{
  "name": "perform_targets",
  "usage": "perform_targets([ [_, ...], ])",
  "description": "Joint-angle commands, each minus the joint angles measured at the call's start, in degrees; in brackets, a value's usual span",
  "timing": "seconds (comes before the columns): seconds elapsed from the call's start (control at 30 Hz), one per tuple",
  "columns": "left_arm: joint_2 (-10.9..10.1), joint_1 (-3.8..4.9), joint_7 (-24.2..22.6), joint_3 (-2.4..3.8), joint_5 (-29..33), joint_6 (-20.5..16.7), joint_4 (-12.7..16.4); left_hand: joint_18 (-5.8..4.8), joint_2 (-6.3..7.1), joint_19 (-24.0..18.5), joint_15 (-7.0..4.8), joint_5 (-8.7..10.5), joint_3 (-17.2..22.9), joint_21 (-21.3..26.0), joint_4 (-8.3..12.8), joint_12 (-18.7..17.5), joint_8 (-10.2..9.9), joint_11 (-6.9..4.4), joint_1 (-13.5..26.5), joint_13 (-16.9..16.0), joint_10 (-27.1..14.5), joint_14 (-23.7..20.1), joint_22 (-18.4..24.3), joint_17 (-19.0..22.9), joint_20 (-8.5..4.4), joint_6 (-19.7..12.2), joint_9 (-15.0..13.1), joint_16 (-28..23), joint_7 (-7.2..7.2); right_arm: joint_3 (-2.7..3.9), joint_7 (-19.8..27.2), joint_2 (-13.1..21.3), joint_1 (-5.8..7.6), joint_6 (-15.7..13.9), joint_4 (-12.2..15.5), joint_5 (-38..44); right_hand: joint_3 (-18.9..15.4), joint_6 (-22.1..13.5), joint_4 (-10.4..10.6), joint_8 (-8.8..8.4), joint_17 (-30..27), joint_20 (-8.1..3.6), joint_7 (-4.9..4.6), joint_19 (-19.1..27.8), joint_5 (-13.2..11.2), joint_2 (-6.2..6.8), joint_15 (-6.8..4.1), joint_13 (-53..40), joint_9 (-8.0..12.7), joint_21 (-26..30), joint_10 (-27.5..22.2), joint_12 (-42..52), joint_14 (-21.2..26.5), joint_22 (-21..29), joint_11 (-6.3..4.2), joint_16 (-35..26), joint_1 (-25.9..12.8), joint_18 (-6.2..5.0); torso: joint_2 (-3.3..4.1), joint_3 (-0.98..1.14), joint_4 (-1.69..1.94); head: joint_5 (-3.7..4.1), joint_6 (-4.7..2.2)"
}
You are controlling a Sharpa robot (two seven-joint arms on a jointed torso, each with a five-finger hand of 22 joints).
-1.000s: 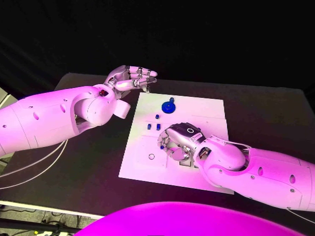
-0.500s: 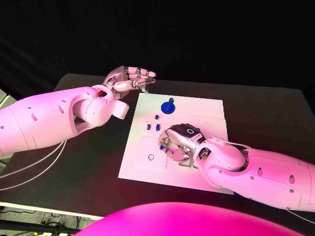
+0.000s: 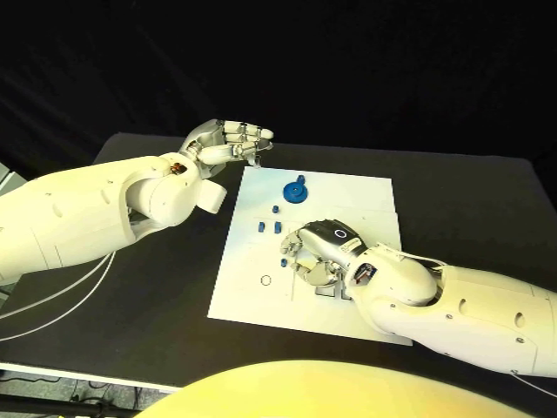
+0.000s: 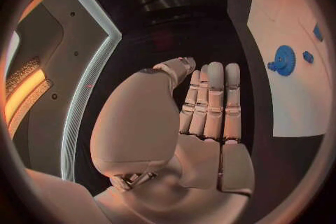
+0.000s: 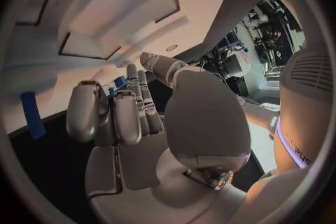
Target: Assemble the parts on the task board
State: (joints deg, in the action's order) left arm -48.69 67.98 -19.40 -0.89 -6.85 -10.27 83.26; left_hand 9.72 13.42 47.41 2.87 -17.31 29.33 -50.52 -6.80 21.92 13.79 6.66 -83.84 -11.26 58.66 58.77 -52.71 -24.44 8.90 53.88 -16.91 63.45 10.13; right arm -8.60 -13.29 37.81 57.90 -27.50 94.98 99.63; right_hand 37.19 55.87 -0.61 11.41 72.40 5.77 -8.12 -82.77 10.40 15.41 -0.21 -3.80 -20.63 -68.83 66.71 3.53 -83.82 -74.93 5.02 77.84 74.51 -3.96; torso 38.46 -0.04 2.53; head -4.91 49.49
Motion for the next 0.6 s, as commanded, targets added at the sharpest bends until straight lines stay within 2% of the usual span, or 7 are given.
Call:
perform_targets([
  [0.03, 0.0, 0.05, -0.2, 0.03, 0.3, 0.8, 0.2, 0.75, -0.41, -0.1, -0.2, 0.16, -0.2, 0.4, 0.1, 0.1, 0.2, -0.09, 0.3, 0.0, -0.3, -0.3, 0.0, 0.1, -0.2, -0.1, -0.1, -0.4, 0.08, 0.03, 0.4, 1.0, 0.27, -2.8, 1.2, -0.7, -0.5, -0.4, 0.0, -0.21, 0.0, 0.09, 0.06, 0.3, -0.1, 0.7, 0.41, -0.1, 0.1, 0.3, -0.5, 0.1, -2.9, -5.4, 0.07, -0.3, -0.1, -0.36, -0.03, -0.01, -0.03, 0.1, -0.24],
  [0.17, -0.1, 0.04, -0.3, 0.01, 0.3, 0.8, 0.3, 0.75, -0.41, -0.1, -0.2, 0.16, -0.2, 0.4, 0.1, 0.1, 0.2, -0.09, 0.3, 0.0, -0.3, -0.3, 0.0, 0.1, -0.2, -0.1, -0.1, -0.4, 0.08, 0.18, 0.8, 3.0, 0.94, -3.5, 3.1, -1.8, -0.8, -0.5, 0.1, -0.29, -0.2, 0.11, 0.11, 0.3, -0.2, 0.88, 0.43, -0.1, 0.1, 0.4, -0.7, 0.2, -2.8, -5.3, 0.08, -0.3, -0.2, -0.37, -0.05, -0.02, -0.07, 0.22, -0.42],
  [0.3, -0.2, 0.04, -0.4, -0.05, 0.3, 0.9, 0.3, 0.75, -0.41, -0.1, -0.2, 0.16, -0.2, 0.4, 0.1, 0.1, 0.2, -0.09, 0.3, 0.0, -0.3, -0.3, 0.0, 0.1, -0.2, -0.1, -0.1, -0.4, 0.08, 0.51, 1.6, 5.5, 2.19, -3.1, 5.3, -4.2, -1.1, -0.3, 0.3, -0.25, -0.3, 0.12, 0.15, 0.3, -0.1, 0.75, 0.41, -0.2, 0.0, 0.3, -0.6, 0.4, -2.8, -5.4, 0.0, -0.4, -0.2, -0.35, -0.08, -0.04, -0.05, 0.35, -0.72],
  [0.43, -0.2, 0.04, -0.5, -0.17, 0.3, 1.1, 0.3, 0.74, -0.36, -0.1, -0.18, 0.23, -0.3, 0.4, 0.1, 0.2, 0.3, -0.07, 0.4, -0.1, -0.4, -0.3, 0.1, 0.1, -0.19, -0.1, -0.1, -0.4, 0.07, 0.92, 2.6, 8.5, 4.26, -0.2, 7.2, -8.5, -1.3, -0.1, 0.4, -0.2, -0.1, 0.09, 0.01, 0.0, -0.1, 0.73, 0.34, -0.3, 0.0, -0.1, -0.2, 0.7, -2.9, -5.6, -0.06, -0.1, -0.3, -0.26, -0.06, -0.03, -0.05, 0.6, -0.97],
  [0.57, -0.2, 0.03, -0.6, -0.32, 0.3, 1.2, 0.3, 0.73, -0.33, -0.1, -0.17, 0.25, -0.3, 0.5, 0.1, 0.3, 0.3, -0.07, 0.5, -0.1, -0.4, -0.3, 0.1, 0.1, -0.18, -0.1, -0.1, -0.4, 0.07, 1.18, 3.0, 10.8, 6.35, 3.6, 7.8, -11.6, -4.3, -0.9, 0.9, -0.85, -0.1, 0.17, -0.09, 0.0, -0.2, 0.98, 0.52, -0.2, 0.1, 0.3, -1.8, 0.4, -2.9, -5.4, 0.12, 0.2, -0.9, -0.3, -0.14, -0.07, -0.08, 0.83, -1.12],
  [0.6, -0.2, 0.03, -0.7, -0.36, 0.3, 1.3, 0.4, 0.73, -0.33, -0.1, -0.17, 0.25, -0.3, 0.5, 0.1, 0.3, 0.3, -0.07, 0.5, -0.1, -0.4, -0.3, 0.1, 0.1, -0.18, -0.1, -0.1, -0.4, 0.07, 1.24, 3.1, 11.3, 6.89, 4.6, 7.8, -12.3, -6.0, -1.1, 1.1, -1.09, 0.0, 0.2, -0.01, 0.0, -0.1, 0.87, 0.61, -0.2, 0.1, 0.5, -2.4, 0.5, -3.0, -5.3, 0.13, 0.5, -0.9, -0.33, -0.15, -0.09, -0.07, 0.95, -1.25],
])
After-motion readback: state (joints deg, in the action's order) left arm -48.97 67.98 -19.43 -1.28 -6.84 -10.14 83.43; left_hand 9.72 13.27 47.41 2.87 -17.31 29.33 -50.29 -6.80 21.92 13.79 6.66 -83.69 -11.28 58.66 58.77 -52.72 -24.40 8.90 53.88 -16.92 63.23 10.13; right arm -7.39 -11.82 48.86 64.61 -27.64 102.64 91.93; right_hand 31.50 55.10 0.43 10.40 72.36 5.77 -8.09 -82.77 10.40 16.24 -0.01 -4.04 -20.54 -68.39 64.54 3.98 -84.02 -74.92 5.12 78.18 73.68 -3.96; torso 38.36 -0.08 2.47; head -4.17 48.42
